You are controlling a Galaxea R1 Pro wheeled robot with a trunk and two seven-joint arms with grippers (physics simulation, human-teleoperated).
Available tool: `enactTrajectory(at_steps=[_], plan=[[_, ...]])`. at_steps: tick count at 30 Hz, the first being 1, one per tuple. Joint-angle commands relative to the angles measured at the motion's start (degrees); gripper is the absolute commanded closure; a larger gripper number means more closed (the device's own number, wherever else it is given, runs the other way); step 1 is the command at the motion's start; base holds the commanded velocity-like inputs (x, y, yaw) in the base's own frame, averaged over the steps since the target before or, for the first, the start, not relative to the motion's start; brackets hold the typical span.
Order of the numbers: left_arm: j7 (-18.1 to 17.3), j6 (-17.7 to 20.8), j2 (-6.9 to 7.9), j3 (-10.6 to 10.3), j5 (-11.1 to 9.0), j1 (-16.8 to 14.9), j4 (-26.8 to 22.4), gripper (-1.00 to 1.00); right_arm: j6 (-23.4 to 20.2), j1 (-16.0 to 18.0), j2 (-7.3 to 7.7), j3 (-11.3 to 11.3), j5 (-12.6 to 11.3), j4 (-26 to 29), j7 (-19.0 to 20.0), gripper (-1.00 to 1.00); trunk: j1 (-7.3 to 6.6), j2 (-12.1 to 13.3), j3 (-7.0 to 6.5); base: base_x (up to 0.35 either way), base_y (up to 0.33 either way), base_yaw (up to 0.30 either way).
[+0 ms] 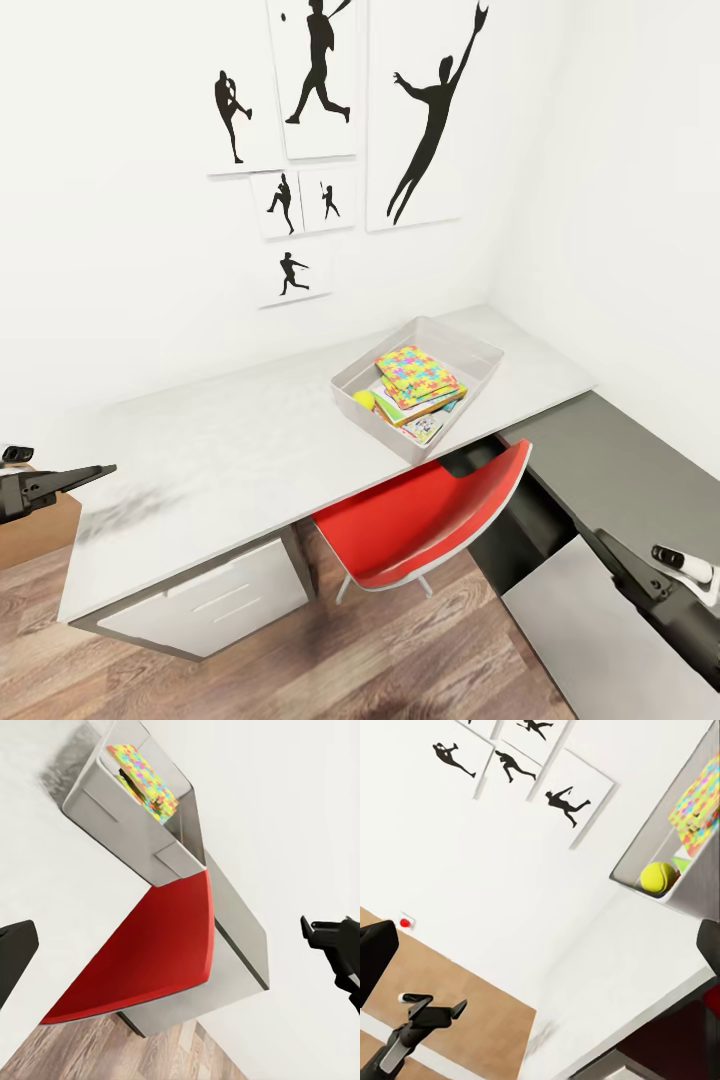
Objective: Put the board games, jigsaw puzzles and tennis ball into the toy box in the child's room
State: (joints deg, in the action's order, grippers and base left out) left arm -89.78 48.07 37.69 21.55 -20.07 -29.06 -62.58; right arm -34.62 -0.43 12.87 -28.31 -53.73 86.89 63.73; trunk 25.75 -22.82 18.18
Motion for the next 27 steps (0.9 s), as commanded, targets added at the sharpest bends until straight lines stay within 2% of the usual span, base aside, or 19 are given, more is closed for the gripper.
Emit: enactTrajectory(at_steps=[1,16,27], plan=[[-0.22,0.61,0.01,-0.01,0.03,-0.04,0.00,-1.00,-0.46,-0.01,0.01,0.03,-0.41,0.04,-0.29,-1.00,0.03,-0.10,0.07,0.000,0.000,-0.058],[-0.22,0.76,0.12,0.11,0.10,-0.02,-0.16,-1.00,-0.49,-0.01,0.59,-0.13,-0.58,-0.58,-0.65,-1.00,0.03,-0.10,-0.85,0.000,0.000,-0.198],[-0.22,1.35,0.76,1.51,0.09,0.05,-0.11,-1.00,-0.28,-0.01,0.34,-0.25,-0.40,-1.38,-0.40,-1.00,0.03,-0.10,-1.61,0.000,0.000,-0.218]])
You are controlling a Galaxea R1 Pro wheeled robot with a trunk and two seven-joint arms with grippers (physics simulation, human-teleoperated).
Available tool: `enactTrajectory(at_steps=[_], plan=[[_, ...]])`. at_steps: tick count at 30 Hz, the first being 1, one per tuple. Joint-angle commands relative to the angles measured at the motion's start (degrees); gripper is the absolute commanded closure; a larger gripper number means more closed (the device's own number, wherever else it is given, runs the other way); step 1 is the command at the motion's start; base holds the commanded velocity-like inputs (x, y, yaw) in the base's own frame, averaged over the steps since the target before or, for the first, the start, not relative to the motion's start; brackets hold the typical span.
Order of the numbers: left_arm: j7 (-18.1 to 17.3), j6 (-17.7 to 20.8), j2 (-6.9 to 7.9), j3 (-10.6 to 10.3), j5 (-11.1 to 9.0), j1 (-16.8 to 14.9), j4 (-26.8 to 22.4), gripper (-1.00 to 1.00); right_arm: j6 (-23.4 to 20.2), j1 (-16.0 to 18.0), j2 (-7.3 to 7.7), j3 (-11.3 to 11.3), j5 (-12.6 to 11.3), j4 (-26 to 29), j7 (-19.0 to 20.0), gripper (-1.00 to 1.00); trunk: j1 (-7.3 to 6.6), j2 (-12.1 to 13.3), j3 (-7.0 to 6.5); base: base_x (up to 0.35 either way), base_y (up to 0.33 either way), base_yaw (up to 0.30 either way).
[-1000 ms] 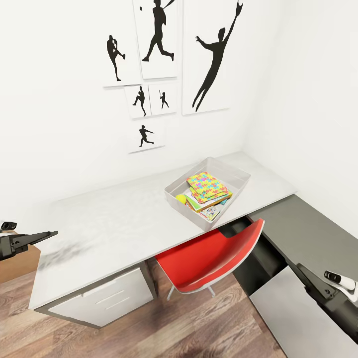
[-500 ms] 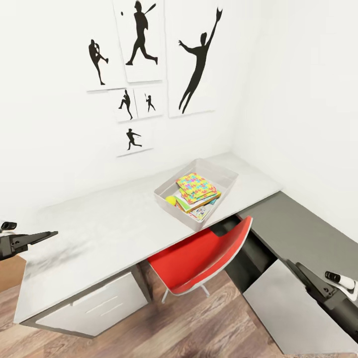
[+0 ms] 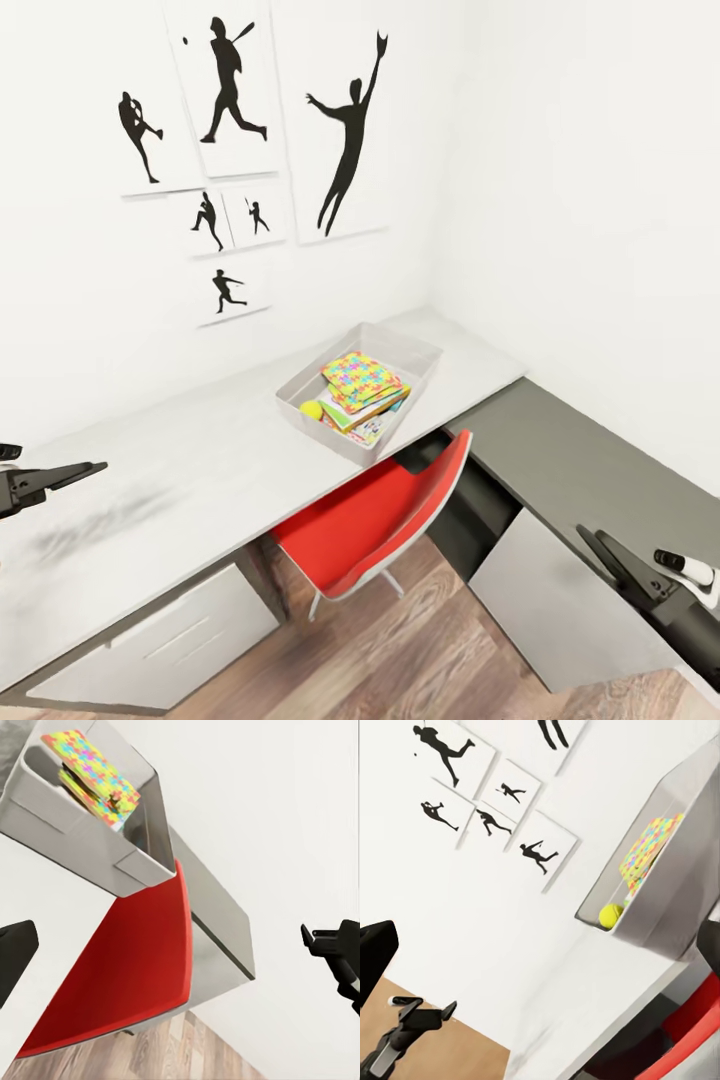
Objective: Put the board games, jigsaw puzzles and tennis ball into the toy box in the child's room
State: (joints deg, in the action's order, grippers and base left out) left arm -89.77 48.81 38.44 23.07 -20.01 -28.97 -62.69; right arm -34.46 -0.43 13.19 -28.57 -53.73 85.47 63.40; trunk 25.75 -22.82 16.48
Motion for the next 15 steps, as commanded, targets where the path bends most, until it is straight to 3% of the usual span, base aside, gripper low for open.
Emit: enactTrajectory(at_steps=[1,15], plan=[[-0.23,0.62,0.03,0.01,0.01,-0.03,0.01,-1.00,-0.16,-0.01,0.01,0.01,-0.40,0.04,-0.06,-1.00,0.04,-0.10,0.01,0.000,0.000,-0.166],[-0.23,0.59,0.02,0.10,-0.04,0.04,0.00,-1.00,2.53,-0.01,-0.13,0.18,-0.32,0.09,0.05,-1.00,0.04,-0.10,-1.22,0.000,0.000,-0.091]])
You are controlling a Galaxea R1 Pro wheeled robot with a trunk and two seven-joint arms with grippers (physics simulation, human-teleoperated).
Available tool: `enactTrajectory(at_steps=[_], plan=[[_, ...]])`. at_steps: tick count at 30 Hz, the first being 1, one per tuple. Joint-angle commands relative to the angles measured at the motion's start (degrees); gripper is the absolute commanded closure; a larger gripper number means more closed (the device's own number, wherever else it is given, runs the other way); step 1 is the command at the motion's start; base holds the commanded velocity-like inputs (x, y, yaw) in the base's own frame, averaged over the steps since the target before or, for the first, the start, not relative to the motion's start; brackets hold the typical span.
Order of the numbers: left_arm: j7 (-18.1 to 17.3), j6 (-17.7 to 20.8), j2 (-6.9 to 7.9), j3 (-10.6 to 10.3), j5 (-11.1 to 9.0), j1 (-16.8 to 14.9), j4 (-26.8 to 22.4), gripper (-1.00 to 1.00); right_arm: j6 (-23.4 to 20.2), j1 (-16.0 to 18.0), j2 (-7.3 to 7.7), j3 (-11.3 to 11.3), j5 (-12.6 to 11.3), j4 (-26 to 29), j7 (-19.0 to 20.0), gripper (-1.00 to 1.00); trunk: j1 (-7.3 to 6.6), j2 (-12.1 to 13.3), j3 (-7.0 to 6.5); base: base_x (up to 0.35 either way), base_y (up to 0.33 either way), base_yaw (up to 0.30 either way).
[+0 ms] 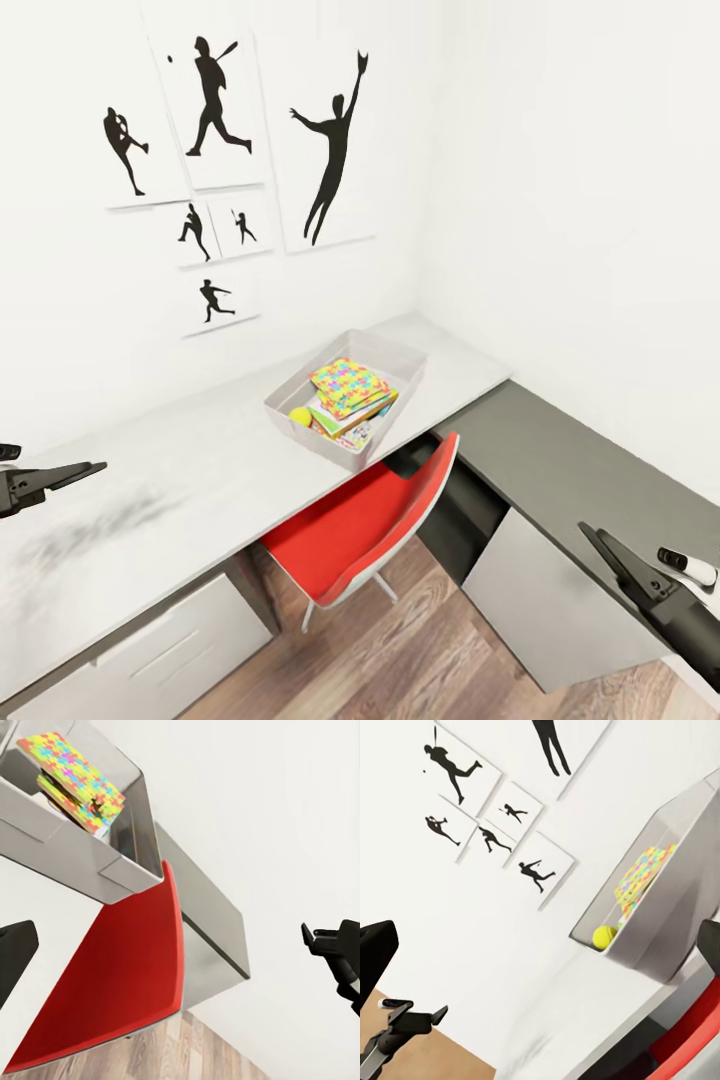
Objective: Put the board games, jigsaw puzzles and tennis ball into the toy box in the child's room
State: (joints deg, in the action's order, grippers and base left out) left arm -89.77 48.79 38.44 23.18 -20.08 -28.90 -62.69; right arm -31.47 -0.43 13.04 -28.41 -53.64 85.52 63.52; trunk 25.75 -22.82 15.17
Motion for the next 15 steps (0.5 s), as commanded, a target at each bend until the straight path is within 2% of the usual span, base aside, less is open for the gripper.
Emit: enactTrajectory(at_steps=[1,9,15], plan=[[-0.23,0.61,-0.03,-0.03,0.01,-0.03,-0.01,-1.00,-0.42,-0.01,-0.01,0.02,-0.40,0.02,-0.06,-1.00,0.04,-0.10,0.00,0.000,0.000,-0.015],[-0.23,0.61,-0.08,0.02,0.04,-0.02,0.01,-1.00,-0.27,-0.01,-0.11,0.08,-0.33,0.23,-0.04,-1.00,0.04,-0.10,-0.76,-0.013,0.006,-0.004],[-0.23,0.59,-0.04,0.03,0.04,-0.02,0.01,-1.00,-0.26,-0.01,-0.04,0.08,-0.34,0.35,-0.05,-1.00,0.04,-0.10,-1.26,-0.100,0.107,0.000]])
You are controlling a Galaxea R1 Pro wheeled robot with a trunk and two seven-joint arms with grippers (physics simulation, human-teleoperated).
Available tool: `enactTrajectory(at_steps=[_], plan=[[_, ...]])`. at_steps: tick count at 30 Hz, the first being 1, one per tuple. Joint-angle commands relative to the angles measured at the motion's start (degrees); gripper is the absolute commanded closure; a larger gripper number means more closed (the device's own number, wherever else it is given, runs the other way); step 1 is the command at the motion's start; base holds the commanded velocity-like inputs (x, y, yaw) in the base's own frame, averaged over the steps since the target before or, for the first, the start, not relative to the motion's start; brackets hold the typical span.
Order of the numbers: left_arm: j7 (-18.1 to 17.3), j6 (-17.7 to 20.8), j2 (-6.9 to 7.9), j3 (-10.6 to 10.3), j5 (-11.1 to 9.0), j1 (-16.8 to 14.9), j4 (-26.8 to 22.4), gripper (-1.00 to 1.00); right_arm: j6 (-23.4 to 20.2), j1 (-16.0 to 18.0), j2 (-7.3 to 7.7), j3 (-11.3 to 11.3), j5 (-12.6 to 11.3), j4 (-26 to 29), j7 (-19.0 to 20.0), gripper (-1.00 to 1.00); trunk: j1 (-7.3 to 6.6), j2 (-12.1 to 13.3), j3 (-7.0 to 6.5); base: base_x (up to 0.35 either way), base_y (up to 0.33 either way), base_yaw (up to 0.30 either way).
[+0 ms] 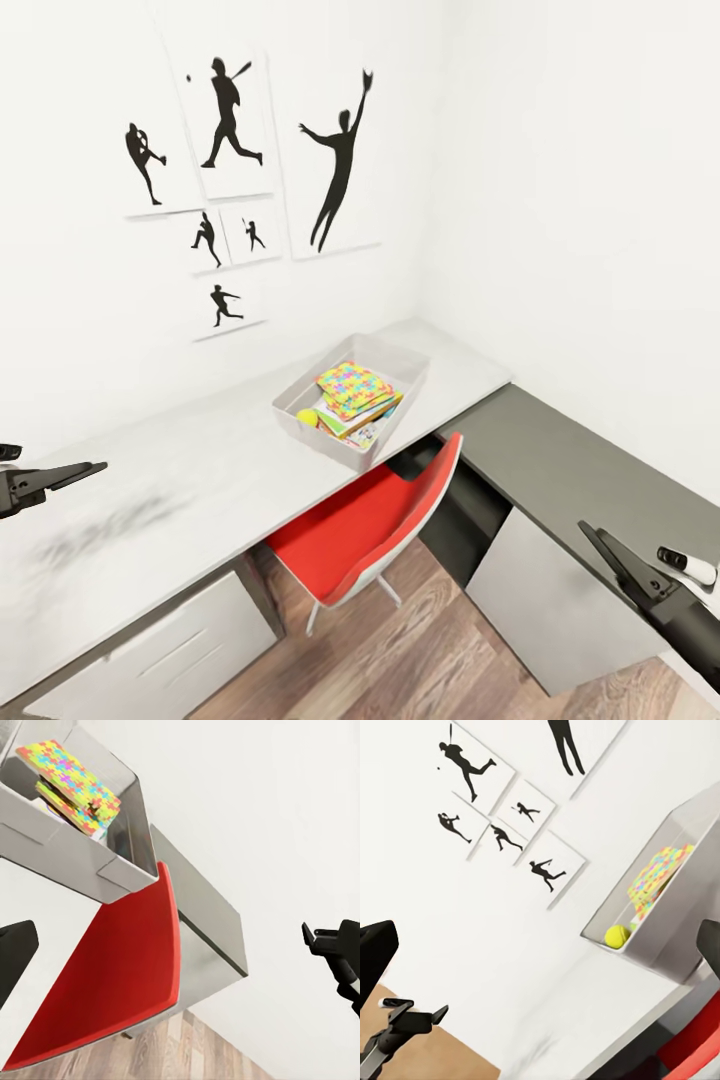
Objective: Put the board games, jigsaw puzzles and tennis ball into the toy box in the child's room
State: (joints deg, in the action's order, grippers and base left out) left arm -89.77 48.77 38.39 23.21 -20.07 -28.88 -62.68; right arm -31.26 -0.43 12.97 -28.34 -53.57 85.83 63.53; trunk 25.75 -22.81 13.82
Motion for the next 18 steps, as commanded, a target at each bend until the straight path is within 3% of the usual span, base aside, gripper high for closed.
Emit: enactTrajectory(at_steps=[1,18], plan=[[-0.23,0.59,0.00,-0.01,0.03,-0.04,-0.01,-1.00,-0.47,-0.01,0.04,0.02,-0.42,0.08,-0.07,-1.00,0.03,-0.10,0.06,-0.052,0.071,0.000],[-0.23,0.28,-0.22,-0.01,-0.03,-0.04,-0.07,-1.00,-0.42,-0.01,-0.13,0.00,-0.39,0.26,-0.08,-1.00,0.03,-0.10,-1.13,-0.003,0.010,0.000]])
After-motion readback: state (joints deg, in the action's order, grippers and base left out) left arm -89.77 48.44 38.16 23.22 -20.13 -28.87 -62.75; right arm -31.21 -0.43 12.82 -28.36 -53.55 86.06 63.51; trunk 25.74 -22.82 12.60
